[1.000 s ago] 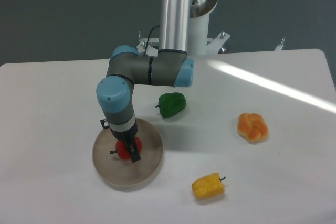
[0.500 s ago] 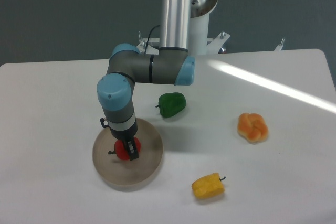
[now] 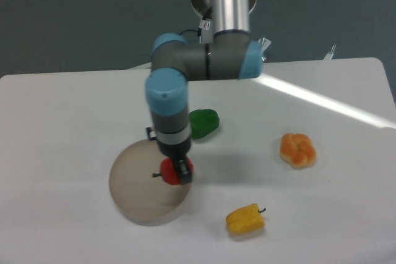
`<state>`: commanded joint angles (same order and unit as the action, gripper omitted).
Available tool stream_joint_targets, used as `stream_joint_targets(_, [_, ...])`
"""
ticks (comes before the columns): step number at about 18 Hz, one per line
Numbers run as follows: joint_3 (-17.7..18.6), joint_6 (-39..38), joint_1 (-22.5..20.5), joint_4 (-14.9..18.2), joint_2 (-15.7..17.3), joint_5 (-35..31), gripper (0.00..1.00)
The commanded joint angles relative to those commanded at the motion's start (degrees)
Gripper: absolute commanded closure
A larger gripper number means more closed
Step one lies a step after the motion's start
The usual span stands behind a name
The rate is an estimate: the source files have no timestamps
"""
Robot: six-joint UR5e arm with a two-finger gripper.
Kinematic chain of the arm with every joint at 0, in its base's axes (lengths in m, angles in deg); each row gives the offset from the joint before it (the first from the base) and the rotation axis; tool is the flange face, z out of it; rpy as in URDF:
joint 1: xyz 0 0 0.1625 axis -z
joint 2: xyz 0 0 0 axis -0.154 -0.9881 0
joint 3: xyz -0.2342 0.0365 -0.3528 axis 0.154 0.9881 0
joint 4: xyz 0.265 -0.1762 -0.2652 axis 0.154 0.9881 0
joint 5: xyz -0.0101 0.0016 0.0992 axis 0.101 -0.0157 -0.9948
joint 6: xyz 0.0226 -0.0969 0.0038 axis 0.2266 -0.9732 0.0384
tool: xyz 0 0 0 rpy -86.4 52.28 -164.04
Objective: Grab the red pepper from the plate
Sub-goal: 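Lift the held red pepper up off the plate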
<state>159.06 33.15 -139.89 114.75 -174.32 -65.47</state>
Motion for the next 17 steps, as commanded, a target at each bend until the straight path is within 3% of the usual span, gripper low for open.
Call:
stream_joint_targets(2, [-1.4,3.4,-2.6,2.3,-0.1,0.4,0.42])
stream_joint_targets(9, [-2.6,13.5,-8.7,2.6,-0.5,1.9,0.42])
stream_joint_targets(17, [-2.8,14.4,-9.7,2.6,-1.1,2.4,0.42])
